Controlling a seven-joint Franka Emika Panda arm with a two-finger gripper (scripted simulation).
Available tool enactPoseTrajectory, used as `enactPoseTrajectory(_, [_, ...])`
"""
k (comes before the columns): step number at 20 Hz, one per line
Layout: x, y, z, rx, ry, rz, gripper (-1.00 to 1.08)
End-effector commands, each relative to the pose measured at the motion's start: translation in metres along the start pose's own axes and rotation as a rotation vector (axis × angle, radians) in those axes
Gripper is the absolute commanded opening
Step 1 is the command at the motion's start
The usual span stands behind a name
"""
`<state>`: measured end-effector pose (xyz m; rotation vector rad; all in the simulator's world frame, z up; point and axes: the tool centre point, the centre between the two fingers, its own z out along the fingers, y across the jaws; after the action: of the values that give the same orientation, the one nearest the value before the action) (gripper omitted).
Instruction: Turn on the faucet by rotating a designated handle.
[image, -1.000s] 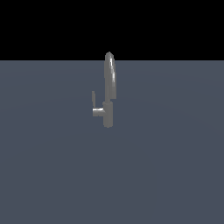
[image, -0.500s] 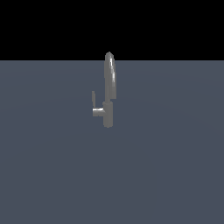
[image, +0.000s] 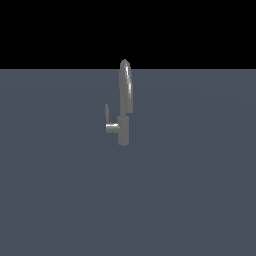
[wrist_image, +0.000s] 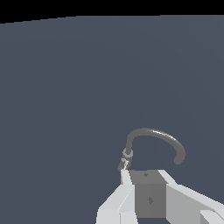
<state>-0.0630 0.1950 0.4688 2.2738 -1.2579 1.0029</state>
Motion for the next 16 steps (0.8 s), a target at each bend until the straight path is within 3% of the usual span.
enactPoseTrajectory(1, [-0.011,-0.013,0.028,-0.027,0.011,0.04,-1.0])
enactPoseTrajectory(9, [-0.049,-0.04,0.137,-0.128,0.027,0.163,-1.0])
enactPoseTrajectory(16, [-0.083,-0.039,0.238,-0.222,0.021,0.271,-1.0])
